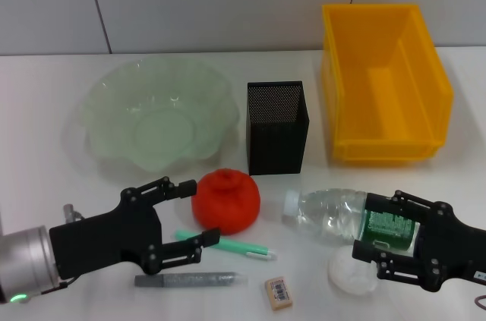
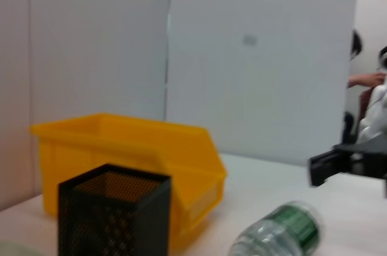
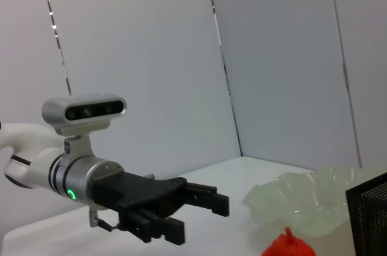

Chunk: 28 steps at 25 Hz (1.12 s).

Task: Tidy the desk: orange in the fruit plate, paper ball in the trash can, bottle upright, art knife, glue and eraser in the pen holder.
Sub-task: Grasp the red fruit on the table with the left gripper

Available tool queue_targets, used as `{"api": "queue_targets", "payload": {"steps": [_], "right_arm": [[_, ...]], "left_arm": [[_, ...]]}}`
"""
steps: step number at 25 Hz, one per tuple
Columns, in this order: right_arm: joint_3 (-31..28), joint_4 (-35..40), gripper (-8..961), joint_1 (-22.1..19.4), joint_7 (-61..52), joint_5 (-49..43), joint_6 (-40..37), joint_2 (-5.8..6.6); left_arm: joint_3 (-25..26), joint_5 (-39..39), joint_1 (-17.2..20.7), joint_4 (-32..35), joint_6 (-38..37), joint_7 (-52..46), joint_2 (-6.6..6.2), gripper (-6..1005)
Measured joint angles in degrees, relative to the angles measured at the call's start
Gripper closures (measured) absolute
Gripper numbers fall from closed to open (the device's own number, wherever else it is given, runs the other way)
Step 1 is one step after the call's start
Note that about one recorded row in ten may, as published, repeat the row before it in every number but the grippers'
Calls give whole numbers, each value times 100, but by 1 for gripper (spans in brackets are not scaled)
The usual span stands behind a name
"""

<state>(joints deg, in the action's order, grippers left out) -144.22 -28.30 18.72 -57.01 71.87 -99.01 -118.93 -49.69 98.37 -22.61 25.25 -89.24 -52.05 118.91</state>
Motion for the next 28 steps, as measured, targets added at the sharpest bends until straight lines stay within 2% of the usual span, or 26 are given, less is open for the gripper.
{"api": "queue_targets", "payload": {"steps": [10,14,28], "right_arm": [[-2,-8,164,-98,61,35,-4,-8],[-1,-9,163,-113,63,38,-6,-7],[-130,-37,163,-123,68,38,-92,1]], "left_arm": [[10,-132,-603,-799,965,255,27,253],[-3,-359,-656,-936,1238,437,26,262],[-33,-378,-840,-1245,1781,461,27,292]]}}
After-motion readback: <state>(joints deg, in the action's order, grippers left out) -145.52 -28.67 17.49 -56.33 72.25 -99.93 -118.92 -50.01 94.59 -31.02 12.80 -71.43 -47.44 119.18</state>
